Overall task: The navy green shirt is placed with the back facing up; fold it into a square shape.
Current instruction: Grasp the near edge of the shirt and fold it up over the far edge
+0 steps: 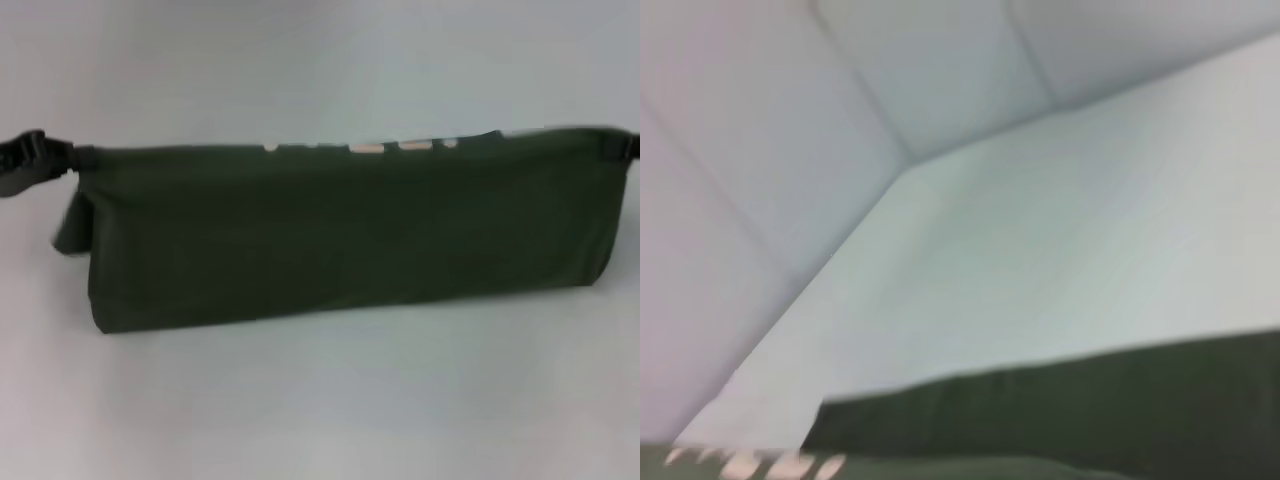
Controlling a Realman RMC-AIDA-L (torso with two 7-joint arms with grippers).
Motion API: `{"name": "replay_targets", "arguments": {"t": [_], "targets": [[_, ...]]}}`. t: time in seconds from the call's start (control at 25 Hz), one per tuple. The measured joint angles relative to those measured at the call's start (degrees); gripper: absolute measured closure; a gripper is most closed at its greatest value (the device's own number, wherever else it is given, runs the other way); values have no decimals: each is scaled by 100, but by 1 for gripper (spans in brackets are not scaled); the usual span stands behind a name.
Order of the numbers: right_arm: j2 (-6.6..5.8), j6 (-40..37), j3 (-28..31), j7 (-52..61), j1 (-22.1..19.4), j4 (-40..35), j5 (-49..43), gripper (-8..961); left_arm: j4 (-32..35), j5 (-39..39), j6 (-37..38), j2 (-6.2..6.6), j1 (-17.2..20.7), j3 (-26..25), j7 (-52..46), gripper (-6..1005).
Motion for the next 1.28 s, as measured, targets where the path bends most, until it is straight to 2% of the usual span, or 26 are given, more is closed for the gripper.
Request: {"name": "replay_targets", "arguments": {"t": [0.2,0.24,0.4,0.56,0.64,0.72,0.88,0.92,1.0,1.24,1.28], "targets": [[84,1167,-58,-12,448,443,131,835,-333,-373,-796,-60,-40,62,214,971],[123,1431,-61,-26,548,546,145,834,-513,-530,-1207,-120,-92,84,414,971],[315,2412,-111,-102,857,786,152,829,-726,-739,-1875,-238,-173,118,661,970],[522,3289,-406,-141,1075,893,164,823,-1023,-862,-2556,-364,-338,201,1003,971],[628,3699,-557,-195,1172,956,179,821,-1074,-941,-2875,-482,-391,215,1191,971],[721,4053,-674,-259,1257,1027,199,818,-1080,-1095,-3293,-665,-448,220,1449,970],[868,4635,-868,-341,1399,1131,234,813,-1130,-1449,-3954,-939,-540,228,1976,970],[894,4758,-881,-374,1427,1149,238,812,-1196,-1547,-4225,-1010,-598,228,2142,971],[932,4910,-888,-433,1476,1172,265,809,-1245,-1617,-4359,-1040,-625,229,2233,971],[947,5224,-973,-523,1527,1173,383,801,-1433,-2533,-5022,-1256,-706,229,2903,966],[944,5255,-990,-523,1533,1173,384,755,-1445,-2656,-5092,-1282,-713,229,2984,936]]}}
